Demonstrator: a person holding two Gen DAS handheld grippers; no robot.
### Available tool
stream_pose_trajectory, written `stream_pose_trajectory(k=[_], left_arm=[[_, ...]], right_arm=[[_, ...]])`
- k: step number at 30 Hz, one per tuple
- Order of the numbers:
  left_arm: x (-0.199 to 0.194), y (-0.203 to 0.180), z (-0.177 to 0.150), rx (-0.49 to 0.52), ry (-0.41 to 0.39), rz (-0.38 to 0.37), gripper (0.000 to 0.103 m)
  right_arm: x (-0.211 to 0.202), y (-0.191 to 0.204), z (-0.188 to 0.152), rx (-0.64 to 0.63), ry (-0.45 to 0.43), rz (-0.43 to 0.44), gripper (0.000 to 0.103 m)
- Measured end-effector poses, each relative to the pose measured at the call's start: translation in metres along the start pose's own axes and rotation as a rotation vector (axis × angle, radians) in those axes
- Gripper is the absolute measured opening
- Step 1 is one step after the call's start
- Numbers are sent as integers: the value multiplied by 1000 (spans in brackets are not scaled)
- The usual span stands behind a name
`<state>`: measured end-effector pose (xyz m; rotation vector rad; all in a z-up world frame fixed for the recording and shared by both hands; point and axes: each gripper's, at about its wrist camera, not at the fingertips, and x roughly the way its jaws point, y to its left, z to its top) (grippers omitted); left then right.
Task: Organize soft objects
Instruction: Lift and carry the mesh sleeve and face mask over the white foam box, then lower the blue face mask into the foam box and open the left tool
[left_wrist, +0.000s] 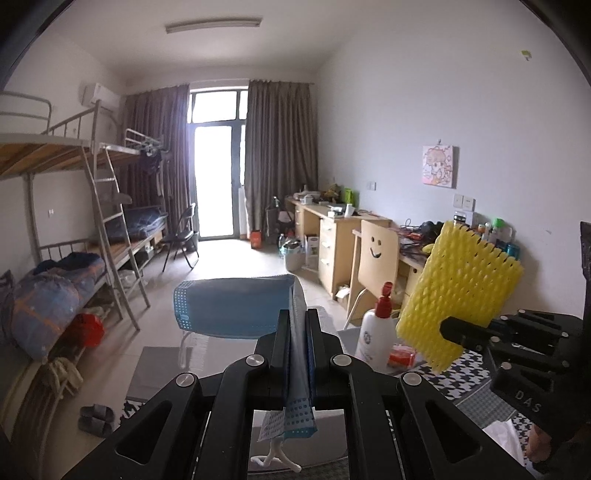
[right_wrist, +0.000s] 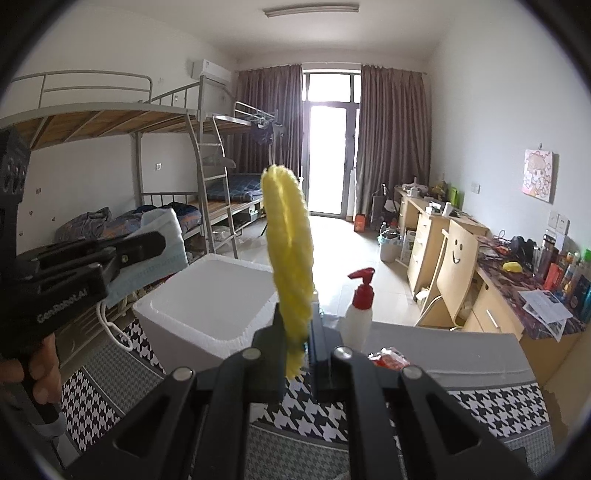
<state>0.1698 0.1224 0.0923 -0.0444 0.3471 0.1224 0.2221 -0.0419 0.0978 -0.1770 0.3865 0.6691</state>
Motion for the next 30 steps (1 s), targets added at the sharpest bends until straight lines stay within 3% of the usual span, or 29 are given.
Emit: stream_pose_trajectory(k=[30], left_arm=[[58, 28, -1, -51, 139, 22, 8]], right_arm=[[63, 28, 19, -38, 94, 114, 13]])
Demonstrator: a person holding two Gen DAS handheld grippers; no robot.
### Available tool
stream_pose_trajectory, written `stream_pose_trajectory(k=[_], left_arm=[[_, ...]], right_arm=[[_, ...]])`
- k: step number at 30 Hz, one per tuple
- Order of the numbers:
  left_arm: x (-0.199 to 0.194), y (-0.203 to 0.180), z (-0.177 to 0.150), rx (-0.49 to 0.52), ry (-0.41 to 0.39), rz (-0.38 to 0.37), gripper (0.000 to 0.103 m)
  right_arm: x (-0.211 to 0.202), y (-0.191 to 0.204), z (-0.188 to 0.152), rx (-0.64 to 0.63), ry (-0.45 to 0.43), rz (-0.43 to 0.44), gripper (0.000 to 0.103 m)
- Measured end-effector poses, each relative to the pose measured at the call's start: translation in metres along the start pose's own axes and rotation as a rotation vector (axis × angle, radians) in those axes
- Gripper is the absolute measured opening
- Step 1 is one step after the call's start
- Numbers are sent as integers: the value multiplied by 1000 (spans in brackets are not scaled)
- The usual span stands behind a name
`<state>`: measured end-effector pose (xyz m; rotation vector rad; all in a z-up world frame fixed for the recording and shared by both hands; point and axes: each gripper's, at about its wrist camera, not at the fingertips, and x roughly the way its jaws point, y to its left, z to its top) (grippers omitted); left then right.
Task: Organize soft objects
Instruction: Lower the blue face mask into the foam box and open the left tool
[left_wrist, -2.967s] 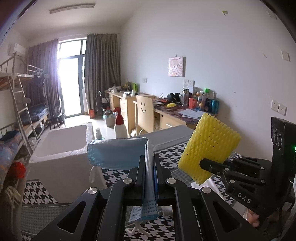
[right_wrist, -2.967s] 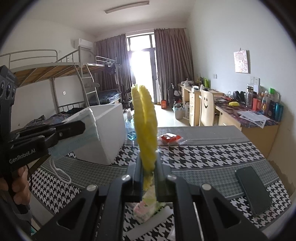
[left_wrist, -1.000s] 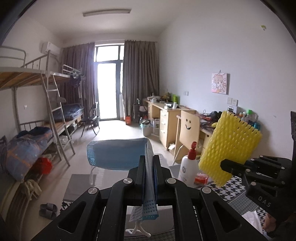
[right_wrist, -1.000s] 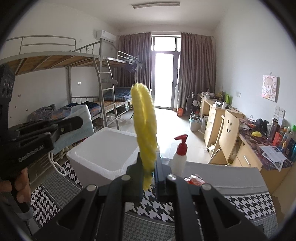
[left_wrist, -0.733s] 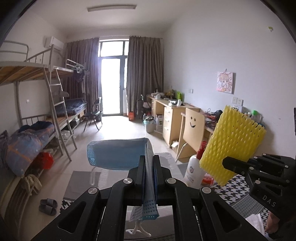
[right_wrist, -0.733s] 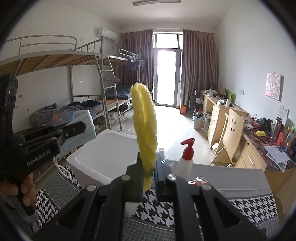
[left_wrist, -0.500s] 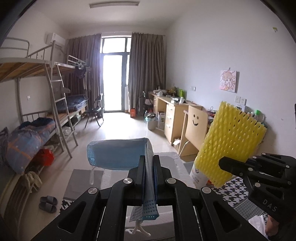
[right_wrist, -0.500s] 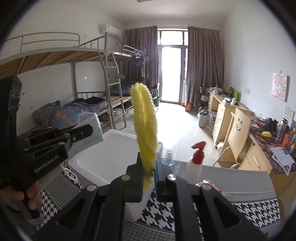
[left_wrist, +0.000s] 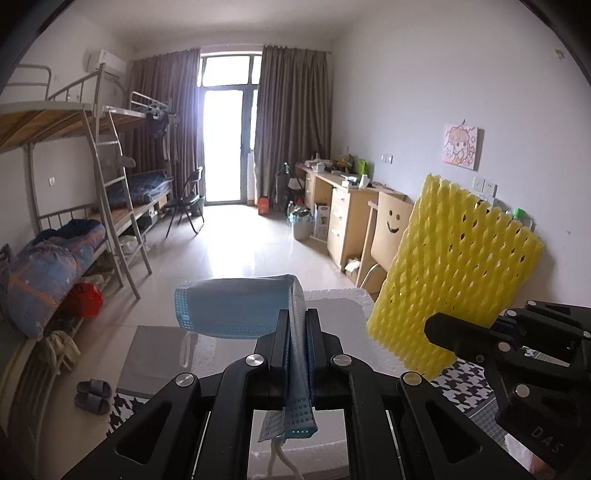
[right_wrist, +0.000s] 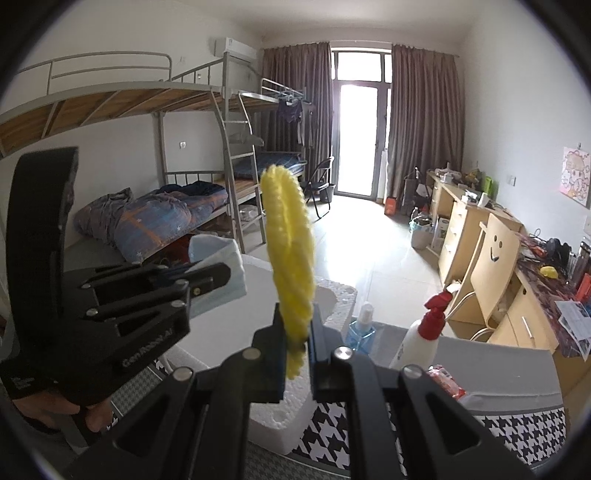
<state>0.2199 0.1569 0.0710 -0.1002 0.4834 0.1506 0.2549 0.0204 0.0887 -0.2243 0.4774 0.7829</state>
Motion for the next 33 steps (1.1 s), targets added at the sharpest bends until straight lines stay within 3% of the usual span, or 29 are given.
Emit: stream_pose_trajectory(k=[6, 9, 11, 12, 13, 18, 24, 33], left_arm=[[13, 2, 1, -4, 32, 14, 8], [21, 3, -1, 1, 53, 25, 15], [26, 2, -2, 7, 69, 26, 33], [27, 3, -3, 6, 74, 27, 50], [27, 4, -5, 0, 73, 27, 60], [16, 9, -3, -13, 36, 44, 91], [-3, 19, 2, -43, -20, 84, 102], [-17, 34, -1, -74, -48, 135, 102]], right_arm=[[9, -1, 3, -4, 15, 2, 13], [12, 1, 2, -5, 25, 2, 13], [14, 2, 2, -3, 30, 0, 13], [14, 1, 1, -3, 32, 0, 13], [15, 0, 1, -2, 34, 0, 13], [17, -1, 1, 3, 42, -6, 13], [17, -1, 2, 6, 44, -6, 13], [21, 10, 4, -13, 60, 19, 13]])
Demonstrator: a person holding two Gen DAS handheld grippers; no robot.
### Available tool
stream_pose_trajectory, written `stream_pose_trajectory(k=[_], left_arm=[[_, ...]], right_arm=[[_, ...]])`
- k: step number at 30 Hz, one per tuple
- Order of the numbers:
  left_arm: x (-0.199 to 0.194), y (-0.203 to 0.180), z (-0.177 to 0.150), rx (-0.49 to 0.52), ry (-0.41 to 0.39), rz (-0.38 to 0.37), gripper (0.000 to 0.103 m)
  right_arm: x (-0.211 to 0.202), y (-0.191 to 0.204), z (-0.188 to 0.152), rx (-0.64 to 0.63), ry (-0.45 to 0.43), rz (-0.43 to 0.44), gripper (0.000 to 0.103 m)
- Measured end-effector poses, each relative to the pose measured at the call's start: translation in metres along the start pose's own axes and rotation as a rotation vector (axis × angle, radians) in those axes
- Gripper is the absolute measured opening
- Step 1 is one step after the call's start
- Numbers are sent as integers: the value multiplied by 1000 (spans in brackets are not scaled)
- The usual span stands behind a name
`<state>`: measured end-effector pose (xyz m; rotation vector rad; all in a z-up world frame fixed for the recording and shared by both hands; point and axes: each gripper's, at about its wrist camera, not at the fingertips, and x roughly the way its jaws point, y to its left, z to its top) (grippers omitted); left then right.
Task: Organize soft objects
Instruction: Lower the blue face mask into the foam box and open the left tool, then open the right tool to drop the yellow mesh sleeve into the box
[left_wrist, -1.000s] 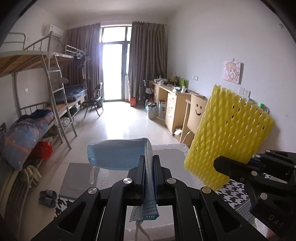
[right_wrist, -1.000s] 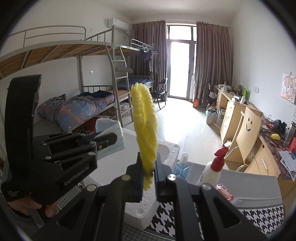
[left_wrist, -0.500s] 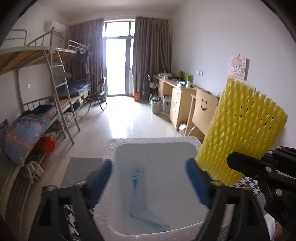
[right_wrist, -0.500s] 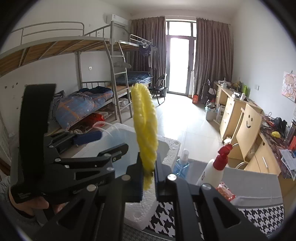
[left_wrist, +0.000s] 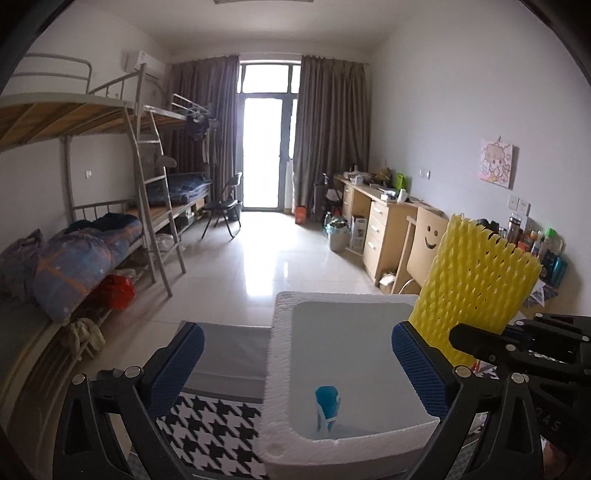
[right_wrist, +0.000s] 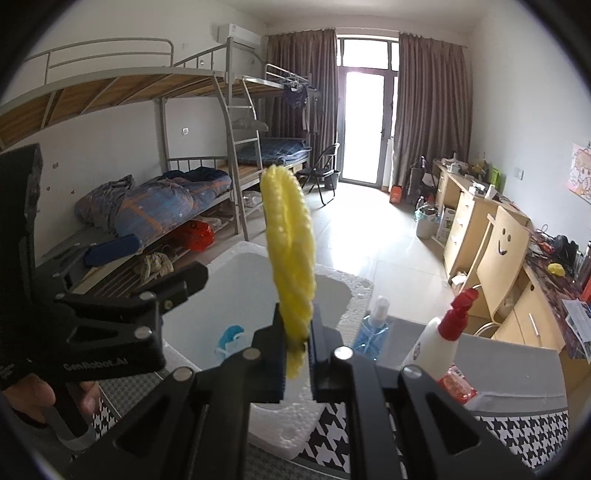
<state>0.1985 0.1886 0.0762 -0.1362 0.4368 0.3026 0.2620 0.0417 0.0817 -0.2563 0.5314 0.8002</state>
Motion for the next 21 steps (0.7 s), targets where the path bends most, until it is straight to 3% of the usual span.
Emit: stream_pose_trajectory(k=[17, 19, 21], left_arm=[[-12, 20, -12, -30, -18, 19, 102], [-14, 24, -13, -39, -21, 21, 102], [-14, 27, -14, -42, -18, 21, 102]], right_arm=[[29, 2, 2, -9, 71, 46, 13], [34, 3, 1, 5, 89, 44, 27], [37, 1, 0, 11, 97, 50, 61]])
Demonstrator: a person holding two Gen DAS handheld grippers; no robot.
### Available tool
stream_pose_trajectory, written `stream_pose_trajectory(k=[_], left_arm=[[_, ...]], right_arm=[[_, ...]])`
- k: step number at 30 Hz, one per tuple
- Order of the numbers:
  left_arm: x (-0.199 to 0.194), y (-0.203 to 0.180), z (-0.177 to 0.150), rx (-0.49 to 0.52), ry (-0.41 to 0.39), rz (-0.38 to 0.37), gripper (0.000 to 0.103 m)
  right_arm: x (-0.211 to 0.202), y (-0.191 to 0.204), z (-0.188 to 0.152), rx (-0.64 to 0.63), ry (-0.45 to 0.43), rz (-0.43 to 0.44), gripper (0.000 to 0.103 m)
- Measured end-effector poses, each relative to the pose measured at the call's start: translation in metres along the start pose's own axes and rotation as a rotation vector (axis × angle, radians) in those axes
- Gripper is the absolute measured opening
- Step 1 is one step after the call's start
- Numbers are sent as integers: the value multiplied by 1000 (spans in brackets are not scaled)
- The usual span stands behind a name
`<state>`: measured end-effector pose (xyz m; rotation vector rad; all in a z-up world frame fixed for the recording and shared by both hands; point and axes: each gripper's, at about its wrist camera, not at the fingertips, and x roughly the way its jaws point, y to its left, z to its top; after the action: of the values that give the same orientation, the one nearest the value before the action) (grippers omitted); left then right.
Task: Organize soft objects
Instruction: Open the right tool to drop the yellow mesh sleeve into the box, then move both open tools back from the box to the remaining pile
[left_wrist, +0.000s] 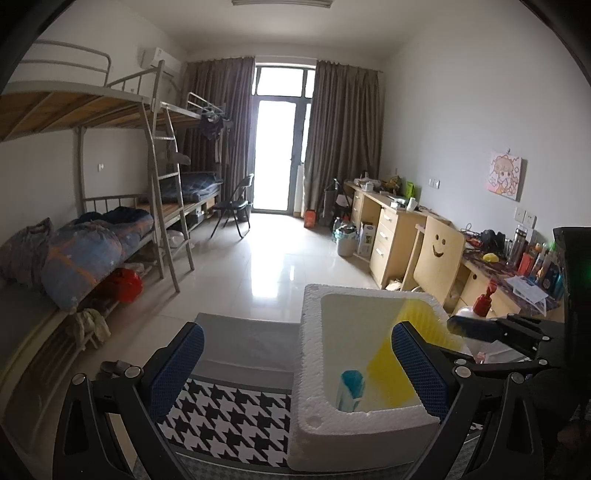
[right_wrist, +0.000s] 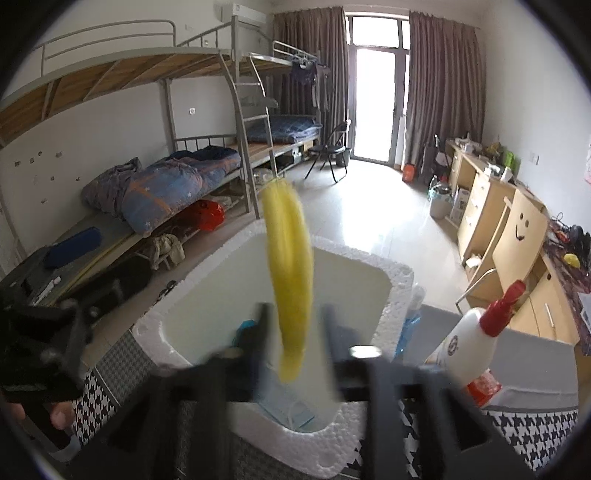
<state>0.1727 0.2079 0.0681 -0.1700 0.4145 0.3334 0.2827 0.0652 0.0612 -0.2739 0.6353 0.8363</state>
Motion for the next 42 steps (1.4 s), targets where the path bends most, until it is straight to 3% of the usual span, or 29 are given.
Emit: stream_pose_trajectory(k=[2, 16, 18, 21, 42], left_arm=[[0, 2, -1, -4, 0, 7, 102], [-7, -2, -4, 4, -6, 10, 102], [-10, -1, -4, -5, -12, 20, 102], [-15, -2, -4, 0, -16, 18, 102], [-65, -31, -5, 57, -70, -8, 102]], right_arm=[[-1, 0, -2, 9, -14, 8, 67], [-18, 6, -5, -3, -42, -13, 69], [-22, 7, -6, -16, -48, -24, 85], [-30, 8, -9, -20, -80, -51, 92], [-79, 2, -29, -18, -140, -73, 93]])
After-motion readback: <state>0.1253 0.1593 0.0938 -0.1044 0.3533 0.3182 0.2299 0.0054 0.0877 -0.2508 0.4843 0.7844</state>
